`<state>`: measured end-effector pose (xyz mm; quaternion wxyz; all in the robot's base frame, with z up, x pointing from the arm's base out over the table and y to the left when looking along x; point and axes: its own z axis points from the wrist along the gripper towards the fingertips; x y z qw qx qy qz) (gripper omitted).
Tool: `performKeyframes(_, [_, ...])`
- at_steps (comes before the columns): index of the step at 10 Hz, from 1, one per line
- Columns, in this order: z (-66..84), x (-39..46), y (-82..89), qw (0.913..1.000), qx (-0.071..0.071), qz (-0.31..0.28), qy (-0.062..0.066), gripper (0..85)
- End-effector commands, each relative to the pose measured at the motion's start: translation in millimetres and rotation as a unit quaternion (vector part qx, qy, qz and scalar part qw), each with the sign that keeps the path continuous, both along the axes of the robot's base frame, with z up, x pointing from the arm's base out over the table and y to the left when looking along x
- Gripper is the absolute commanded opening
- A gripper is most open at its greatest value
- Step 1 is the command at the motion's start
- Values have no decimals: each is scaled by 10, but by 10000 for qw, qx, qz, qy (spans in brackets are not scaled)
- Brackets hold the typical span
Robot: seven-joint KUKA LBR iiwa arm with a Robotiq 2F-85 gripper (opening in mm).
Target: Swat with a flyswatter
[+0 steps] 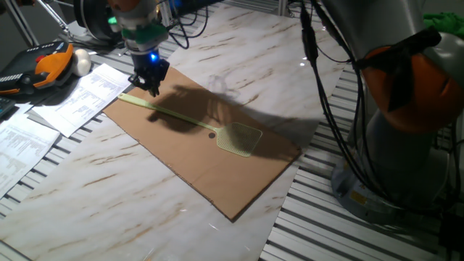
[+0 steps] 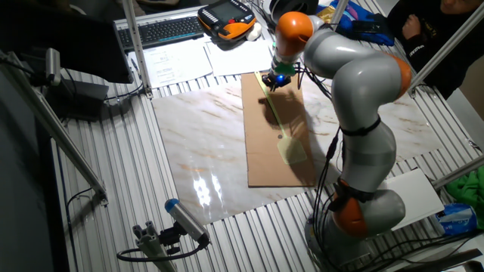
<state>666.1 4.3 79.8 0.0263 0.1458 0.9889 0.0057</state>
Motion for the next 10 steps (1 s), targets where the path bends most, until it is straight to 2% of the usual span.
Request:
performKeyframes(1, [-32, 31, -6, 10000, -6, 78, 5, 170])
performKeyframes(3, [-84, 70, -2, 9998, -88, 170, -9, 170])
performKeyframes(4, [-109, 78, 8, 9998, -81, 185, 6, 170])
performKeyframes(6, [-187, 68, 72, 9995, -229, 231, 1, 170])
performKeyframes(7, [-210, 54, 108, 9995, -221, 223, 17, 340])
performKeyframes(9, [-222, 48, 114, 9992, -177, 337, 132, 340])
performKeyframes(10, [-253, 60, 116, 9988, -218, 405, 142, 340])
